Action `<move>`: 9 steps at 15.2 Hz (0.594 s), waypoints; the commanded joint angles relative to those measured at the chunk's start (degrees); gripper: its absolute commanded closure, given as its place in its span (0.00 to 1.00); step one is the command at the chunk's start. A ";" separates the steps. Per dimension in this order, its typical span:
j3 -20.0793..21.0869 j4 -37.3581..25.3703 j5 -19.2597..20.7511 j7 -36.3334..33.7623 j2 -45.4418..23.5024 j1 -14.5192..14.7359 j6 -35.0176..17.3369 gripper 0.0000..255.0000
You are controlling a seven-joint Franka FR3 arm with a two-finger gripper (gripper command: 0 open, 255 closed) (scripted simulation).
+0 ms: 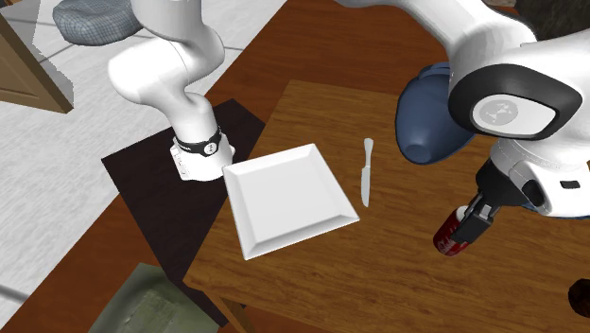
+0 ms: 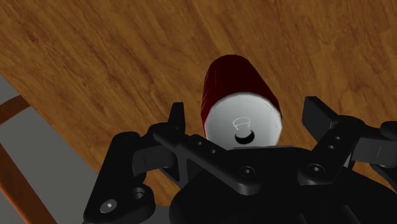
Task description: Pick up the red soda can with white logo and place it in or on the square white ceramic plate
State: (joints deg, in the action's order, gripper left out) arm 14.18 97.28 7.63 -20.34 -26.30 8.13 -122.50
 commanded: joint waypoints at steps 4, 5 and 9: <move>0.00 0.01 0.01 0.00 -0.01 0.00 -0.03 0.00; 0.00 0.01 0.01 0.00 -0.01 0.00 -0.03 1.00; -0.01 0.00 0.01 0.01 -0.03 0.00 -0.03 1.00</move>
State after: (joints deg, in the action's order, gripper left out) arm 14.18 97.23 7.64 -20.34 -26.30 8.13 -122.54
